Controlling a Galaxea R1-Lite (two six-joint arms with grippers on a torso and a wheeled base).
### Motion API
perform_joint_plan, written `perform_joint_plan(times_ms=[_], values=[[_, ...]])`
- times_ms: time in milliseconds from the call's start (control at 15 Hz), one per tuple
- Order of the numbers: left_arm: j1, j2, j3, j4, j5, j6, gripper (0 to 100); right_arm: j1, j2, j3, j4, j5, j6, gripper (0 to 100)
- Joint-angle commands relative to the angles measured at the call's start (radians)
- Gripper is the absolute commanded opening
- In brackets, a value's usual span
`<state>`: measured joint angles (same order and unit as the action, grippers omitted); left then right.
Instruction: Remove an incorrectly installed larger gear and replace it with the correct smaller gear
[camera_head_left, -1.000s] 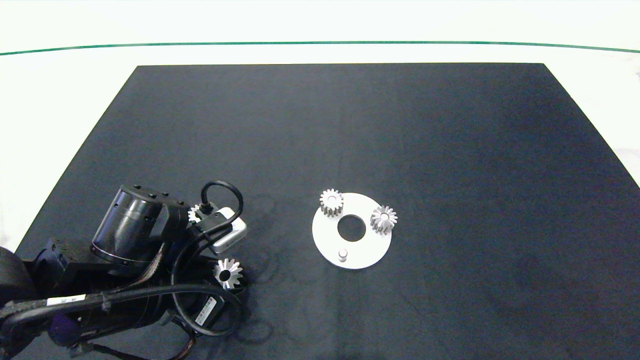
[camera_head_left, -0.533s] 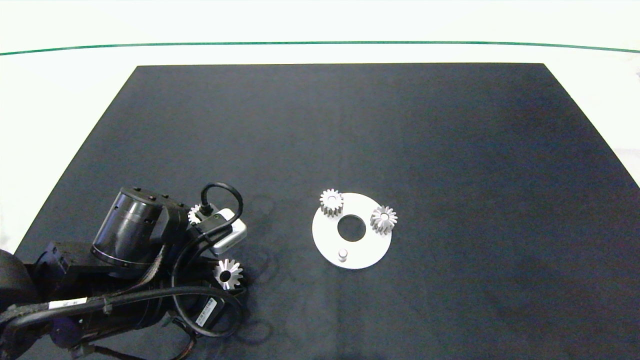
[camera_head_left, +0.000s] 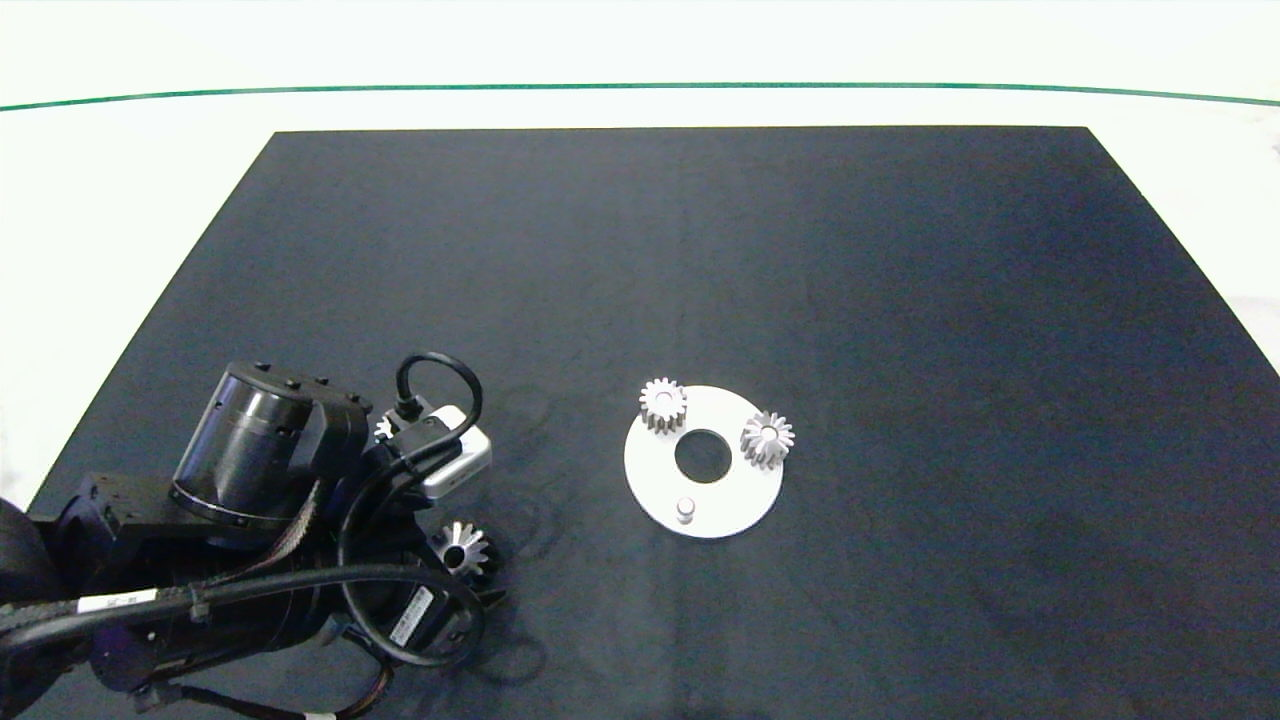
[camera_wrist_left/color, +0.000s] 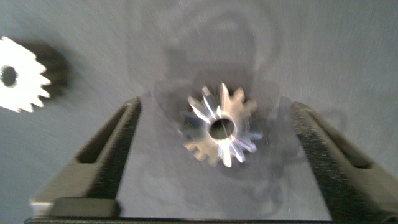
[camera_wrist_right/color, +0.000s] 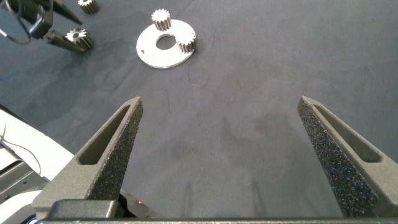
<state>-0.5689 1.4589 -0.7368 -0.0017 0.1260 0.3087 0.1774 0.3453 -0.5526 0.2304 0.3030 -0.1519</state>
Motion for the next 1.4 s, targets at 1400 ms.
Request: perform_joint_plan(times_ms=[1400], values=[[0.337,0.106,-0.256,0.009,-0.023,0.009,100,-0.009,0.0,-0.01,0.001,0.002,-0.001,100]])
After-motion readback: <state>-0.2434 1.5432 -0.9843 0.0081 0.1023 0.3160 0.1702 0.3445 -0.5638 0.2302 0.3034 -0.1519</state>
